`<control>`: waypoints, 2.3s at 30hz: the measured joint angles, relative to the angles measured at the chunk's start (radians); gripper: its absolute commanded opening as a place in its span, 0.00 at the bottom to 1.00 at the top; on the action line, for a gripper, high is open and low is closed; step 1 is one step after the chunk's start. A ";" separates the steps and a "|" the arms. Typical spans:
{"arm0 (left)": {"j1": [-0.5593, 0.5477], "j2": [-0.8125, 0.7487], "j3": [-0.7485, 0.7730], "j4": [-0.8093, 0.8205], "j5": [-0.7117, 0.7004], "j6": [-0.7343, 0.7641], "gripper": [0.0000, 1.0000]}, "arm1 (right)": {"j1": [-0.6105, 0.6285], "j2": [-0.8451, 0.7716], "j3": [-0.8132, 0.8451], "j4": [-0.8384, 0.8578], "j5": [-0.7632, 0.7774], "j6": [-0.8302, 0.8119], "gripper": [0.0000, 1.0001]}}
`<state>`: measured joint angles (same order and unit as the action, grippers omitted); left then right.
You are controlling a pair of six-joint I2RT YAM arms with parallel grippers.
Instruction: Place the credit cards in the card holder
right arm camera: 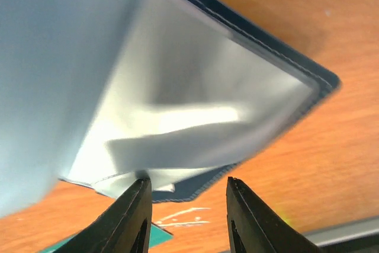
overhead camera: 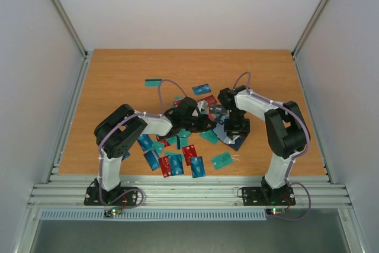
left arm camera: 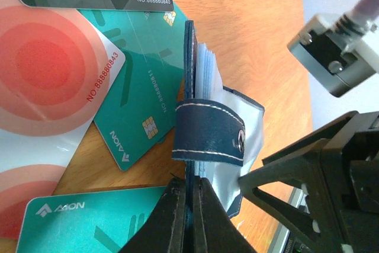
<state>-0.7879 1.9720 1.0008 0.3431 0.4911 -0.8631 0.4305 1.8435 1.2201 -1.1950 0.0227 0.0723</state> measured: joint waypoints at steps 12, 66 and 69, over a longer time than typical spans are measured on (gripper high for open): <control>0.000 0.000 0.002 -0.012 0.002 -0.004 0.00 | -0.130 -0.175 -0.128 0.006 -0.114 -0.003 0.31; 0.000 0.000 0.002 -0.050 0.018 -0.036 0.05 | -0.127 -0.142 -0.149 0.186 -0.279 0.147 0.11; 0.000 -0.002 0.002 -0.068 0.017 -0.035 0.17 | -0.127 -0.143 -0.191 0.204 -0.290 0.147 0.11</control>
<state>-0.7879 1.9705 1.0023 0.2752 0.5083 -0.8978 0.3035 1.7004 1.0294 -0.9909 -0.2668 0.2195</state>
